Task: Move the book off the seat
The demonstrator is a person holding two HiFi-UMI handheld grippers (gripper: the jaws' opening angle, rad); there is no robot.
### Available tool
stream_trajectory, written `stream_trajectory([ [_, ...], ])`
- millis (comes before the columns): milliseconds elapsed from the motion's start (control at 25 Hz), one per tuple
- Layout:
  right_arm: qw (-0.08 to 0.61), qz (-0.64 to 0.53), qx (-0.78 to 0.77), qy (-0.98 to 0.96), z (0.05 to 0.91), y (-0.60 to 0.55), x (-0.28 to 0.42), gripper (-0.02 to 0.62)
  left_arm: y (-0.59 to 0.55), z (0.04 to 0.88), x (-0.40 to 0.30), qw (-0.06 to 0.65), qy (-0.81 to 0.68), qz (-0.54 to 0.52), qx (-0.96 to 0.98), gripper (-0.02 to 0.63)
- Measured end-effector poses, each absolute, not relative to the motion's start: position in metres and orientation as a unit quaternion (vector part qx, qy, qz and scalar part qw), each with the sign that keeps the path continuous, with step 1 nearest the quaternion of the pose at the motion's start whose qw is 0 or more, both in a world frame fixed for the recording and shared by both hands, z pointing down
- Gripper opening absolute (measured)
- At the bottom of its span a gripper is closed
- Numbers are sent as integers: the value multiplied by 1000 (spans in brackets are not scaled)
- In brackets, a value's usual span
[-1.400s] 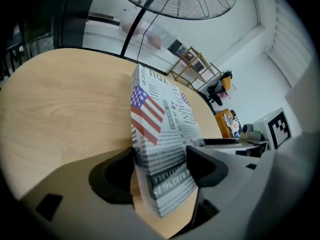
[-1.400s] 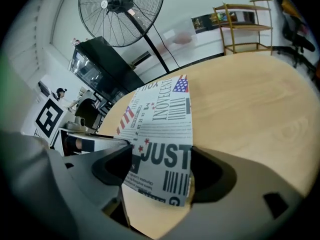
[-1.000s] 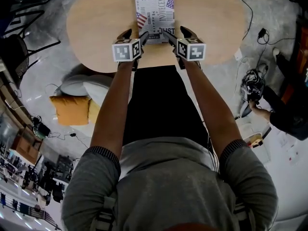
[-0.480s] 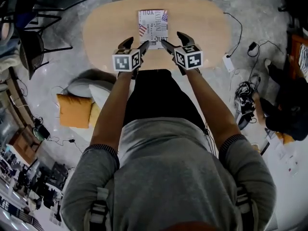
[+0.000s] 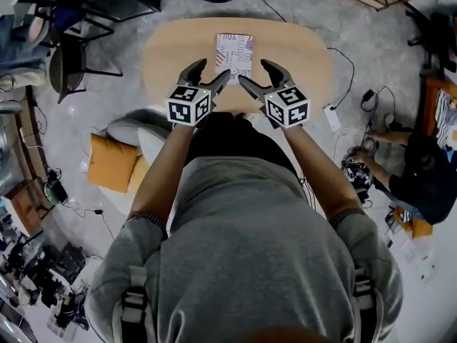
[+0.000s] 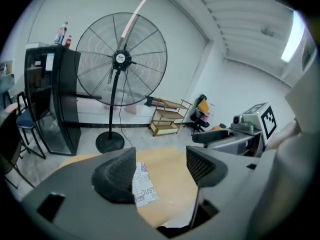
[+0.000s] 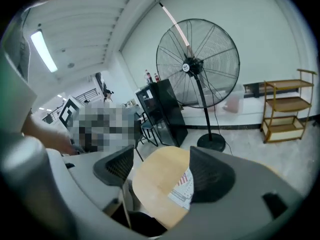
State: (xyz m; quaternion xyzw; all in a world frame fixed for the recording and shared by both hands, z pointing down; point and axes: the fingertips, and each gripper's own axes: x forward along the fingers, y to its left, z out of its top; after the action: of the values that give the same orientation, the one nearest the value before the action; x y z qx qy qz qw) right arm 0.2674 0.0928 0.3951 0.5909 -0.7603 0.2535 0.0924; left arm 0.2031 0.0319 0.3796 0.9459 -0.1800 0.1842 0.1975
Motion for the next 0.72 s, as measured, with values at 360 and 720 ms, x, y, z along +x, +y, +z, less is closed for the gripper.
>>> stream_trajectory([
  [360, 51, 147, 564, -811, 271, 116, 245, 290, 57, 266, 185, 133, -191, 96, 968, 327],
  [720, 34, 73, 552, -830, 199, 135, 234, 254, 86, 180, 166, 54, -200, 31, 978, 125],
])
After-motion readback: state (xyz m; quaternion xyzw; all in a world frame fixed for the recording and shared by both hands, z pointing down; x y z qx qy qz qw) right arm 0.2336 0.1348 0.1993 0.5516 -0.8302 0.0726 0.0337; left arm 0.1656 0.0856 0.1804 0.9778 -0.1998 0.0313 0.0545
